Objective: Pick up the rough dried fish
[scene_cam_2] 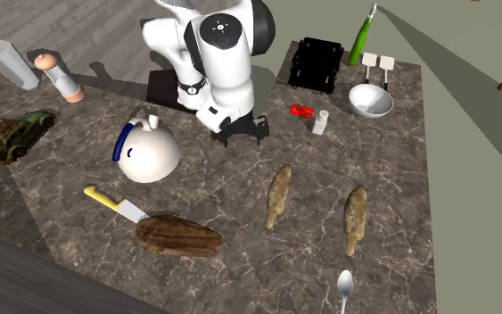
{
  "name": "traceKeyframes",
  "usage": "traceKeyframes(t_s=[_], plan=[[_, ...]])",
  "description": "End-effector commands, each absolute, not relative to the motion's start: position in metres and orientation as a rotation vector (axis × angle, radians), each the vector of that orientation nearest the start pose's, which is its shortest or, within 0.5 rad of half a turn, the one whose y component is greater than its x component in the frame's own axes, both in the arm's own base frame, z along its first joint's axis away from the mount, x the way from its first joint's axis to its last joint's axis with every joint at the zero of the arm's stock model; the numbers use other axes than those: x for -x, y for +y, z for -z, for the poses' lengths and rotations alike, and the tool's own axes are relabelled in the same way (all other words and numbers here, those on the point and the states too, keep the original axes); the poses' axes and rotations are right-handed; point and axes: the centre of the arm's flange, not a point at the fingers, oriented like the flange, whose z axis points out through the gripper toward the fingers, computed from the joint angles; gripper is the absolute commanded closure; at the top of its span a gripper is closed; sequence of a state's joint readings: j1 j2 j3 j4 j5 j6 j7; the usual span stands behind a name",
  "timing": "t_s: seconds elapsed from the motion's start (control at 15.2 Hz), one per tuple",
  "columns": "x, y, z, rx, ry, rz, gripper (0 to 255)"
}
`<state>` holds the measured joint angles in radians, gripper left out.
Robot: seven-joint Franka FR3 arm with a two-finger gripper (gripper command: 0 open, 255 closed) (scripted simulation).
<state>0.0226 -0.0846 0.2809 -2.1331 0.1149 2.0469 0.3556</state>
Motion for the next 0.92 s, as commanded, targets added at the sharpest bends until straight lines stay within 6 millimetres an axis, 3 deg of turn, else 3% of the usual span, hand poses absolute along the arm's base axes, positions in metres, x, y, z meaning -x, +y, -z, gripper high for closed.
traceKeyframes(t_s=[0.0, 0.66, 0.86], plan=[[-0.514, 0.18, -0.429, 3.051, 0.189, -0.056, 0], [-0.611, 0.245, -0.371, 2.988, 0.308, -0.101, 0], [-0.615, 0.248, -0.358, 2.985, 0.313, -0.103, 0]])
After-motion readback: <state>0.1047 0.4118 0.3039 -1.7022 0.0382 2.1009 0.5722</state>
